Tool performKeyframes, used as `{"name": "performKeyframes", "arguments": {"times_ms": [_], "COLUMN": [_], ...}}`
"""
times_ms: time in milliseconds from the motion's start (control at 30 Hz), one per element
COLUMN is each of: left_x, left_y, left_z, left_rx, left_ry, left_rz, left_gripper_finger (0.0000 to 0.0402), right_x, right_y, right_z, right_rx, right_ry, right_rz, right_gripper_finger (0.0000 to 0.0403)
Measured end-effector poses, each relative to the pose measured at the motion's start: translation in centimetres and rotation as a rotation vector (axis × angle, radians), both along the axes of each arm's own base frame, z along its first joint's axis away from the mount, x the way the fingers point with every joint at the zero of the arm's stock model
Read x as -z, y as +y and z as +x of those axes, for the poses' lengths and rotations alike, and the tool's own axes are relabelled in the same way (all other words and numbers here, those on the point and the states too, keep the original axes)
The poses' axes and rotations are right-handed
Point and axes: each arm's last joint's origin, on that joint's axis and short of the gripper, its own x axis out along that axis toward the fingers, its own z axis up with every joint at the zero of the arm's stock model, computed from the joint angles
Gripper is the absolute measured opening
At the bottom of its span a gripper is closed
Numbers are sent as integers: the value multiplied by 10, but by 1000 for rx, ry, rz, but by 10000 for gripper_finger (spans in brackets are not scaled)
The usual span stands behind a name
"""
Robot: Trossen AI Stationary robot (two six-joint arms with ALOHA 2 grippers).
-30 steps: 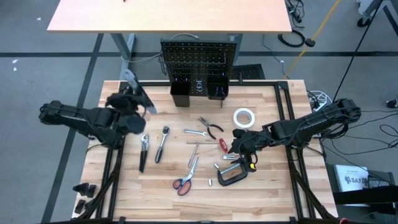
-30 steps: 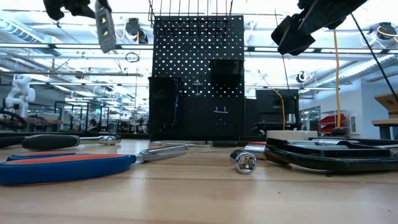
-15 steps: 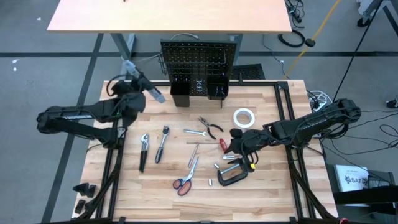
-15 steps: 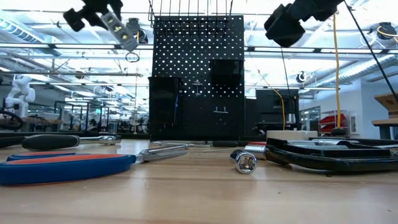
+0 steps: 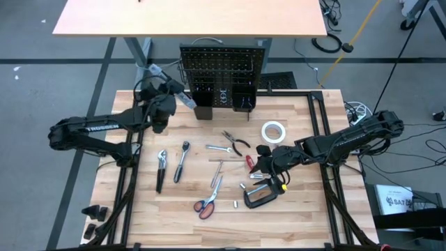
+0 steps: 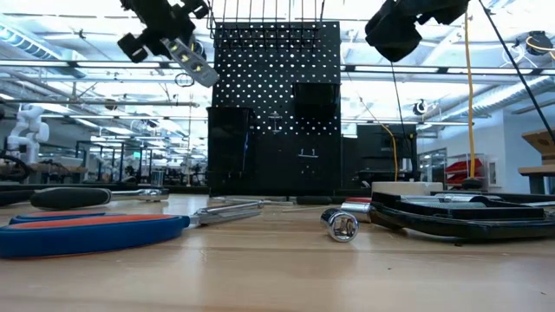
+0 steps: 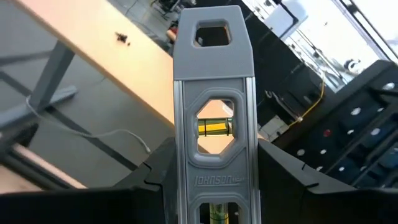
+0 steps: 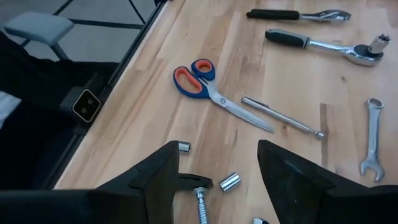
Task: Hang tools onto peg board
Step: Put the gray spirit level into the left black bin on the peg board
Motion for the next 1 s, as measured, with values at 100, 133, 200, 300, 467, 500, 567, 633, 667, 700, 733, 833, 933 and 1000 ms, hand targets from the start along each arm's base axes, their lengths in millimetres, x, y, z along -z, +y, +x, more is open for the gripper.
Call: {"name": "performKeyframes", "arguments": {"times_ms": [100, 133, 200, 300, 467, 500, 567, 633, 667, 700, 733, 833, 933, 1000], "left_x": [3, 4, 6, 9, 14, 16, 19, 23, 25, 26, 28, 30, 30, 30], "left_y": [5, 6, 7, 8, 11, 12, 13, 16, 17, 18, 19, 20, 20, 21], "left_z": [3, 5, 8, 11, 20, 22, 27, 30, 31, 32, 33, 35, 35, 35], "left_rx": [-20, -23, -28, -65, -79, -78, -82, -88, -91, -97, -105, -117, -130, -139], "left_ry": [-26, -28, -28, -13, -27, -30, -33, -27, -19, -12, -6, -2, -1, 2], "left_rz": [-1, -1, 1, 13, 21, 22, 24, 23, 21, 21, 21, 24, 30, 33], "left_gripper_finger": [157, 157, 157, 157, 157, 157, 157, 157, 157, 157, 157, 157, 157, 158], "right_x": [3, 4, 6, 9, 12, 12, 12, 12, 12, 12, 12, 12, 12, 12], "right_y": [2, 2, 2, 3, 4, 4, 4, 4, 4, 4, 4, 4, 4, 4], "right_z": [1, 2, 4, 6, 8, 8, 8, 8, 8, 8, 8, 8, 8, 8], "right_rx": [-6, -9, -16, -19, -20, -20, -20, -20, -20, -20, -20, -20, -19, -20], "right_ry": [9, 11, 18, 21, 32, 30, 31, 30, 30, 30, 30, 30, 30, 30], "right_rz": [-4, -8, -19, -25, -29, -28, -29, -28, -28, -28, -28, -28, -29, -28], "right_gripper_finger": [212, 212, 212, 212, 212, 212, 212, 212, 212, 212, 212, 212, 212, 212]}}
